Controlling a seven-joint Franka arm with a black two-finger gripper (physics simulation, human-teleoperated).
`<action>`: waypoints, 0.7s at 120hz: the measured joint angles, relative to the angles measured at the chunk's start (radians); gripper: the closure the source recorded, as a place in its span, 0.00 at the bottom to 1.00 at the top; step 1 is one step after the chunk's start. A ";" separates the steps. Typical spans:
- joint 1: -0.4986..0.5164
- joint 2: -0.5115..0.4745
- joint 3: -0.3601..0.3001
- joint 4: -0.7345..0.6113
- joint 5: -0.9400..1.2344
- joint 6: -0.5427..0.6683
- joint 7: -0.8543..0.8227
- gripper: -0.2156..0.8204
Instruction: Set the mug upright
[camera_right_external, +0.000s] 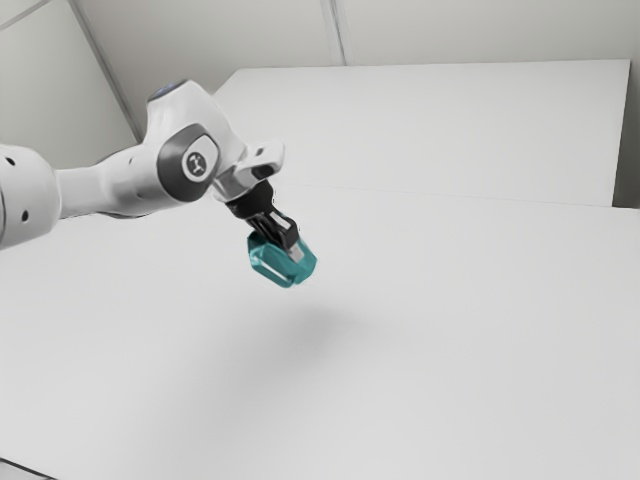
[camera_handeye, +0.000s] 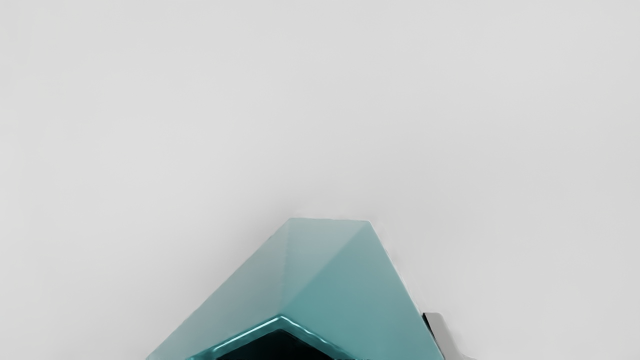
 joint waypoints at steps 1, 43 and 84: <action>0.006 0.000 0.000 0.002 0.011 -0.003 -0.005 0.97; 0.079 0.108 -0.005 0.063 0.294 -0.081 -0.150 0.97; 0.025 0.151 -0.006 0.091 0.341 -0.097 -0.234 0.97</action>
